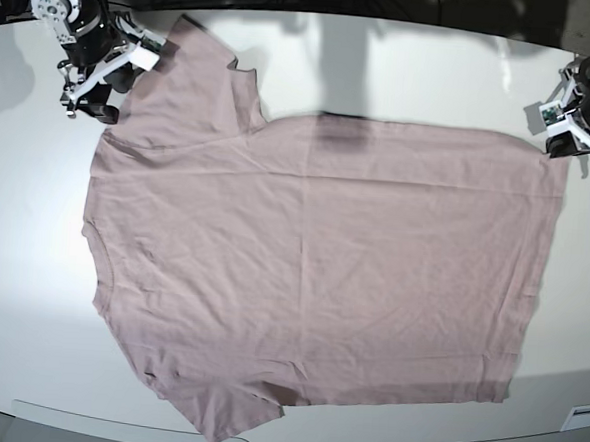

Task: Fold the T-shirt properly
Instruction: 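Adjust the right gripper's grip on the shoulder near the sleeve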

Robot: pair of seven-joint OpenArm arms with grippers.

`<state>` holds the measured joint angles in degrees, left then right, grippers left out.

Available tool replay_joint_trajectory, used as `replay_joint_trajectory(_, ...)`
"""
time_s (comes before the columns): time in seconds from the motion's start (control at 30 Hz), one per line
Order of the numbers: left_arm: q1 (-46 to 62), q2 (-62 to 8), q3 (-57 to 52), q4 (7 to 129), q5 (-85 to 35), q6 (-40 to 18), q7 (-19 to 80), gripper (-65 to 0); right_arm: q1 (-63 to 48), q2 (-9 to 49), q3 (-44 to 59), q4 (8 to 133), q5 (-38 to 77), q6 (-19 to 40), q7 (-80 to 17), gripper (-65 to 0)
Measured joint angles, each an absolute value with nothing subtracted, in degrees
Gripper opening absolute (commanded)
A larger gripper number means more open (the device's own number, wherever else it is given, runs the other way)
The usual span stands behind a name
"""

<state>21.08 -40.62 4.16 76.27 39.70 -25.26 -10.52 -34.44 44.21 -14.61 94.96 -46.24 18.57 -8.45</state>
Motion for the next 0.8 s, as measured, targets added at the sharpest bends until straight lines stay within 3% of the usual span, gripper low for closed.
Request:
replay_joint_trajectory(0.57, 21.1, -40.6, 4.2, 76.3, 39.4, -25.3, -10.4, -65.0, -31.0, 38.9, -20.8, 94.7, -47.5, 16.2, -10.3, -26.5)
replay_joint_trajectory(0.7, 21.1, -40.6, 4.2, 76.3, 39.4, -25.3, -10.4, -65.0, -29.0, 36.9, -20.9, 92.0, -47.5, 16.6, -8.4, -36.5)
replay_joint_trajectory(0.8, 21.1, -40.6, 4.2, 76.3, 39.4, -25.3, -10.5, -65.0, -27.5, 36.3, -21.3, 90.4, -46.3, 15.9, -7.8, -36.7)
